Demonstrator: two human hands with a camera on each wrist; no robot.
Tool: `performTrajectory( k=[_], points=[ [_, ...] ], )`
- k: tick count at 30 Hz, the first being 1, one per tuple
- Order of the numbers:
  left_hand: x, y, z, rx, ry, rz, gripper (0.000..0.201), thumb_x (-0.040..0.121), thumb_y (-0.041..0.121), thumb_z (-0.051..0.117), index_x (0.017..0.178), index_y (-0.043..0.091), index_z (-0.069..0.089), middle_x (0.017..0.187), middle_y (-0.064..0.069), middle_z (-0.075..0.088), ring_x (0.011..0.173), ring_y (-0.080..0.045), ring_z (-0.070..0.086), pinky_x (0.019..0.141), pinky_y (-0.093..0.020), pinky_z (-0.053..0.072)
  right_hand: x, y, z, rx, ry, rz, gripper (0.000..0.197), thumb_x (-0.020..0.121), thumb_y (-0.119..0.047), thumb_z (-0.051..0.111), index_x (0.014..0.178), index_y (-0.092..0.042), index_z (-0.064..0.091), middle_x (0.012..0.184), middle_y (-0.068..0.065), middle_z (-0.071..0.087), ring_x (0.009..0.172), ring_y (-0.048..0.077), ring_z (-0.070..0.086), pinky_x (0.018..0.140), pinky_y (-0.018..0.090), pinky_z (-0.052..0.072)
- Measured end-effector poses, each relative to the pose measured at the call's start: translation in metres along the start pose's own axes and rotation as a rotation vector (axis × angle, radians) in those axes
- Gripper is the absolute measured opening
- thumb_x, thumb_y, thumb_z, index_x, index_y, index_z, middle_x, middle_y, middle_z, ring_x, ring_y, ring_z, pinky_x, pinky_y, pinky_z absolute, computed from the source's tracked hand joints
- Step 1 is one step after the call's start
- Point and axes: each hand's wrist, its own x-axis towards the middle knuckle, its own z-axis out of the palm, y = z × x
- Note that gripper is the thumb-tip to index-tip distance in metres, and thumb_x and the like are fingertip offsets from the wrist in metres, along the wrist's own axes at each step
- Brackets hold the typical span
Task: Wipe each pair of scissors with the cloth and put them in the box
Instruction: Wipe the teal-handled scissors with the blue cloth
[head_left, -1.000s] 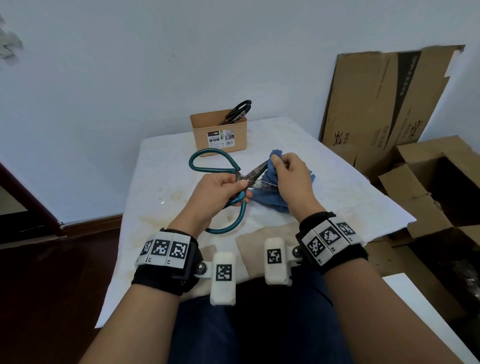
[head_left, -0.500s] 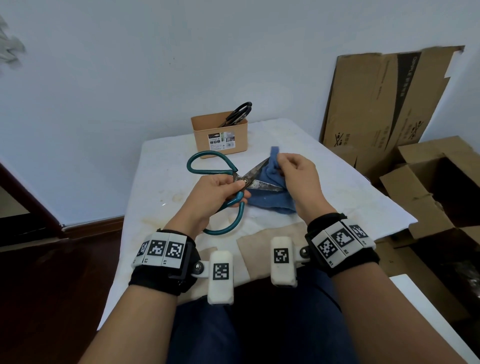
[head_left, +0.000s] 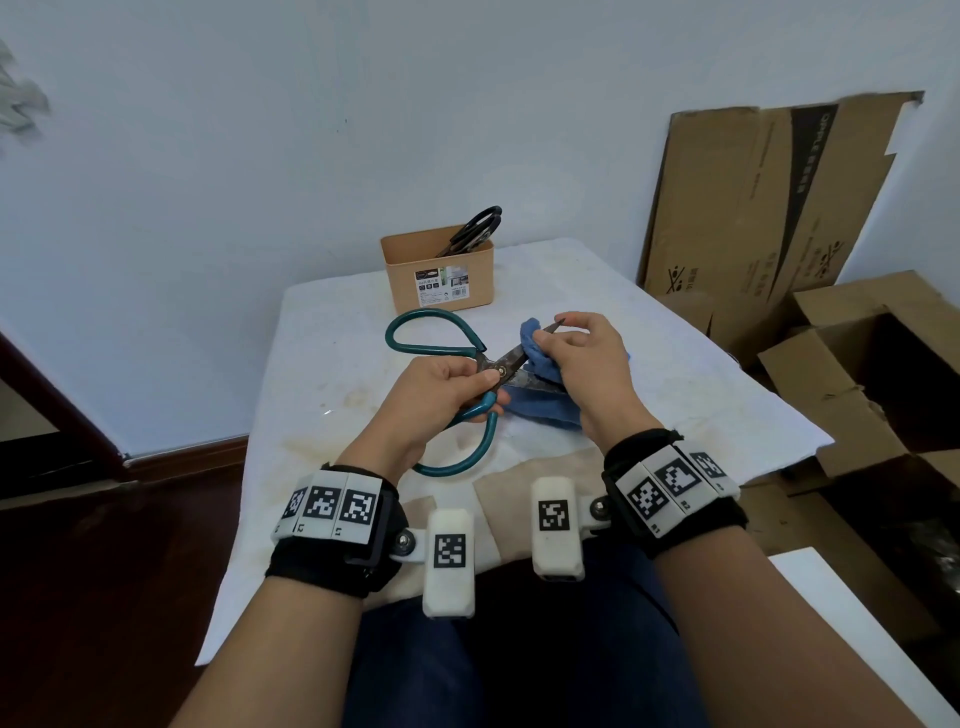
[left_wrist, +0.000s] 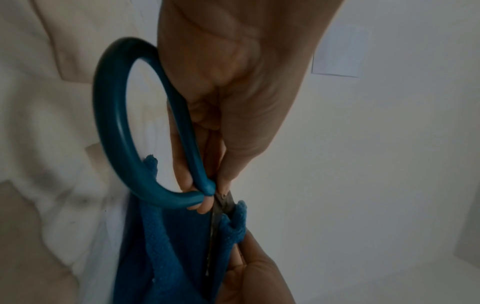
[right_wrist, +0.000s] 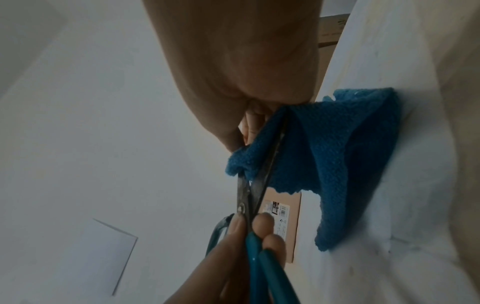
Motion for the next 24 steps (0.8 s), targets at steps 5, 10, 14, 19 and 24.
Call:
performTrajectory(
  k=[5,10,14,19,24],
  points=[
    [-0.002,0.001,-0.001,0.025,-0.002,-0.006,0.018,0.098,0.012,0.060,0.101,-0.004,0.070,0.086,-0.010,0.077,0.076,-0.016,0.072,0.072,-0.022,0.059,-0.002,-0.002,-0.004,-0.003,0.022,-0.033,0.035,0.092,-0.013,0.064,0.123,-0.008,0.048,0.096,0.011,0.067,0.068,0.004,0.060,0.053,0.007,0.046],
    [-0.003,0.002,0.000,0.016,-0.003,-0.014,0.019,0.098,0.010,0.061,0.102,-0.006,0.070,0.086,-0.011,0.077,0.074,-0.016,0.072,0.069,-0.021,0.058,-0.006,-0.003,-0.006,0.019,0.028,-0.063,0.028,0.094,-0.009,0.061,0.115,-0.013,0.043,0.078,0.003,0.062,0.057,0.003,0.058,0.050,0.009,0.045],
    [-0.005,0.000,-0.002,0.004,-0.001,-0.029,0.017,0.097,0.010,0.061,0.100,-0.004,0.070,0.083,-0.009,0.077,0.073,-0.014,0.073,0.068,-0.020,0.058,-0.001,0.000,-0.012,-0.010,0.125,-0.094,0.024,0.093,-0.011,0.059,0.111,-0.017,0.043,0.083,0.011,0.065,0.073,0.016,0.061,0.065,0.018,0.048],
    [-0.004,0.000,-0.005,-0.039,0.029,-0.035,0.014,0.097,0.011,0.061,0.099,0.003,0.072,0.088,-0.012,0.078,0.076,-0.016,0.074,0.072,-0.021,0.058,0.006,-0.002,-0.022,0.029,0.241,-0.103,0.017,0.093,-0.014,0.056,0.101,-0.025,0.047,0.097,0.003,0.067,0.090,0.016,0.063,0.083,0.027,0.049],
    [-0.001,-0.002,-0.004,-0.049,0.033,-0.038,0.011,0.097,0.011,0.061,0.095,0.005,0.071,0.089,-0.012,0.078,0.076,-0.018,0.073,0.072,-0.022,0.058,0.007,-0.005,-0.023,0.061,0.048,0.021,0.026,0.090,-0.015,0.060,0.116,-0.017,0.056,0.095,0.004,0.066,0.075,0.011,0.060,0.068,0.022,0.049]
  ],
)
